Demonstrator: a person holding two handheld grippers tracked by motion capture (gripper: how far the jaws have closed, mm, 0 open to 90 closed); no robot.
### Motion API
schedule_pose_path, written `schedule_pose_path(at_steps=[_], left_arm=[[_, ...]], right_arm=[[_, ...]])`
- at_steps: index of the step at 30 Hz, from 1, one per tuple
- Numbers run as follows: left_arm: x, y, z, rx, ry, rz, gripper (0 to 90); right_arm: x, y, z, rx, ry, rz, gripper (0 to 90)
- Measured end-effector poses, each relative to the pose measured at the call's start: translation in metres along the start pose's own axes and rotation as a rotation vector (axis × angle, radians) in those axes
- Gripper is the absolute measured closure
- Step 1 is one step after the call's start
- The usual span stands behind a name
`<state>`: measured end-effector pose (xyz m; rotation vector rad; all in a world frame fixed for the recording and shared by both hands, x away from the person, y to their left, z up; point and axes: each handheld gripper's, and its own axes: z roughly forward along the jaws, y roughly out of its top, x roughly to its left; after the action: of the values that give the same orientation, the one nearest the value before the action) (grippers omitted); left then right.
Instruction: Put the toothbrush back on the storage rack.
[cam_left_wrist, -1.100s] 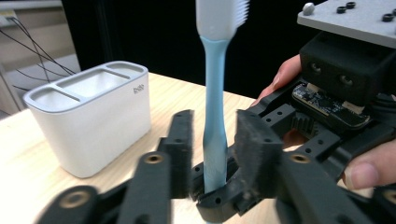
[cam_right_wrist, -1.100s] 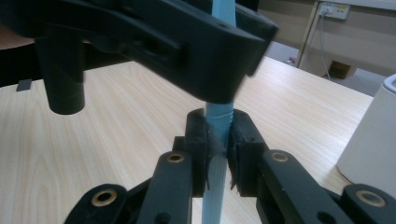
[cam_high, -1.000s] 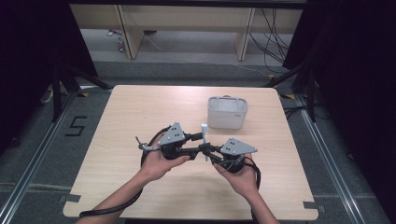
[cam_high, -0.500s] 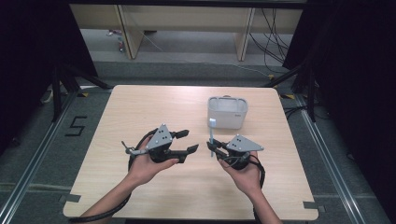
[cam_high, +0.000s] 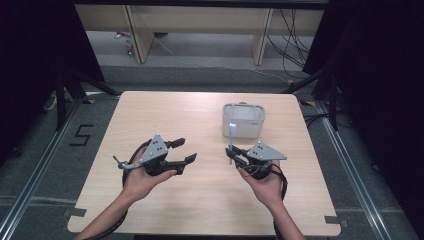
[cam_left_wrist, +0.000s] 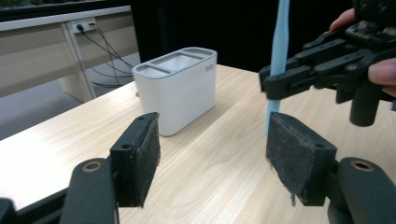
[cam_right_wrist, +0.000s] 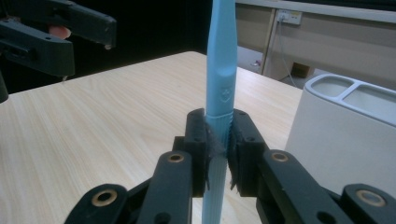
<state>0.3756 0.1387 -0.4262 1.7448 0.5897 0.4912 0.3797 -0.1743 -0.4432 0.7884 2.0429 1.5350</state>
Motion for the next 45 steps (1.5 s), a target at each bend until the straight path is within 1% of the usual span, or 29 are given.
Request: schedule_pose_path(at_steps=[2, 4, 5, 6, 7, 8, 9, 12, 14, 17, 18, 22, 24, 25, 26, 27, 28, 30, 31, 32, 34, 35, 36, 37, 40, 42, 43, 44, 45], left_arm=[[0.001, -0.001, -0.002, -0.002, 0.006, -0.004, 34.2], [0.005, -0.005, -0.007, -0.001, 0.018, -0.014, 33.9], [0.005, -0.007, -0.009, -0.002, 0.024, -0.018, 33.8], [0.006, -0.009, -0.010, -0.003, 0.029, -0.022, 33.6], [0.007, -0.010, -0.011, -0.009, 0.030, -0.028, 33.3], [0.008, -0.012, -0.013, -0.007, 0.035, -0.034, 33.0], [0.008, -0.014, -0.015, -0.010, 0.038, -0.038, 32.7], [0.010, -0.018, -0.019, -0.008, 0.054, -0.041, 32.4], [0.011, -0.022, -0.021, -0.006, 0.061, -0.048, 32.4], [0.013, -0.026, -0.024, -0.002, 0.071, -0.048, 32.3], [0.013, -0.027, -0.025, -0.002, 0.075, -0.050, 32.3], [0.014, -0.031, -0.028, 0.000, 0.083, -0.053, 32.1], [0.015, -0.034, -0.029, -0.003, 0.090, -0.059, 32.1], [0.016, -0.035, -0.030, -0.003, 0.092, -0.058, 32.0], [0.016, -0.035, -0.030, -0.003, 0.092, -0.058, 31.8], [0.016, -0.036, -0.031, -0.003, 0.096, -0.061, 31.6], [0.017, -0.038, -0.032, -0.004, 0.103, -0.072, 31.5], [0.018, -0.039, -0.033, -0.002, 0.104, -0.067, 31.1], [0.019, -0.042, -0.034, -0.001, 0.111, -0.083, 30.8], [0.019, -0.043, -0.035, -0.003, 0.114, -0.091, 30.7], [0.021, -0.045, -0.036, -0.002, 0.118, -0.098, 30.4], [0.022, -0.047, -0.035, -0.015, 0.114, -0.102, 30.3], [0.022, -0.048, -0.036, -0.015, 0.117, -0.108, 30.2], [0.022, -0.049, -0.037, -0.004, 0.125, -0.108, 30.1], [0.023, -0.052, -0.039, -0.005, 0.131, -0.115, 29.8], [0.025, -0.053, -0.040, -0.008, 0.139, -0.117, 29.7], [0.025, -0.054, -0.041, -0.009, 0.143, -0.119, 29.6], [0.026, -0.054, -0.041, -0.012, 0.145, -0.123, 29.6], [0.026, -0.055, -0.041, -0.015, 0.149, -0.126, 29.5]], right_arm=[[-0.001, 0.001, -0.001, 0.002, -0.017, -0.002, 79.4], [-0.004, 0.003, -0.002, -0.011, -0.009, -0.011, 79.4], [-0.001, 0.003, -0.004, 0.009, -0.030, 0.023, 79.5], [-0.003, 0.004, -0.004, 0.008, -0.024, 0.009, 79.4], [-0.006, 0.005, -0.004, -0.004, -0.034, -0.013, 79.4], [-0.006, 0.005, -0.004, -0.015, -0.045, -0.013, 79.4], [-0.006, 0.005, -0.006, -0.004, -0.049, -0.002, 79.4], [-0.008, 0.005, -0.005, -0.009, -0.040, 0.006, 79.5], [-0.009, 0.005, -0.007, -0.002, -0.061, 0.002, 79.4], [-0.012, 0.006, -0.007, -0.005, -0.070, -0.020, 79.4], [-0.011, 0.006, -0.007, -0.002, -0.073, 0.000, 79.4], [-0.014, 0.006, -0.007, -0.013, -0.064, 0.003, 79.4], [-0.014, 0.007, -0.008, -0.002, -0.078, 0.006, 79.4], [-0.017, 0.007, -0.008, -0.009, -0.086, -0.023, 79.4], [-0.017, 0.007, -0.008, -0.009, -0.086, -0.023, 79.4], [-0.016, 0.008, -0.009, -0.007, -0.094, 0.006, 79.4], [-0.019, 0.008, -0.009, -0.011, -0.095, -0.016, 79.4], [-0.019, 0.008, -0.009, -0.005, -0.091, -0.006, 79.4], [-0.021, 0.009, -0.009, -0.018, -0.113, -0.018, 79.4], [-0.022, 0.009, -0.010, -0.010, -0.104, -0.015, 79.4], [-0.023, 0.009, -0.010, -0.014, -0.116, -0.011, 79.4], [-0.023, 0.009, -0.010, -0.014, -0.113, -0.007, 79.4], [-0.022, 0.009, -0.010, -0.002, -0.112, 0.019, 79.4], [-0.023, 0.009, -0.010, -0.003, -0.098, 0.019, 79.4], [-0.024, 0.010, -0.011, 0.000, -0.120, 0.019, 79.4], [-0.026, 0.010, -0.011, -0.004, -0.117, 0.021, 79.4], [-0.027, 0.010, -0.012, 0.000, -0.132, 0.004, 79.4], [-0.027, 0.010, -0.011, -0.009, -0.119, 0.014, 79.4], [-0.027, 0.010, -0.012, -0.004, -0.129, 0.018, 79.4]])
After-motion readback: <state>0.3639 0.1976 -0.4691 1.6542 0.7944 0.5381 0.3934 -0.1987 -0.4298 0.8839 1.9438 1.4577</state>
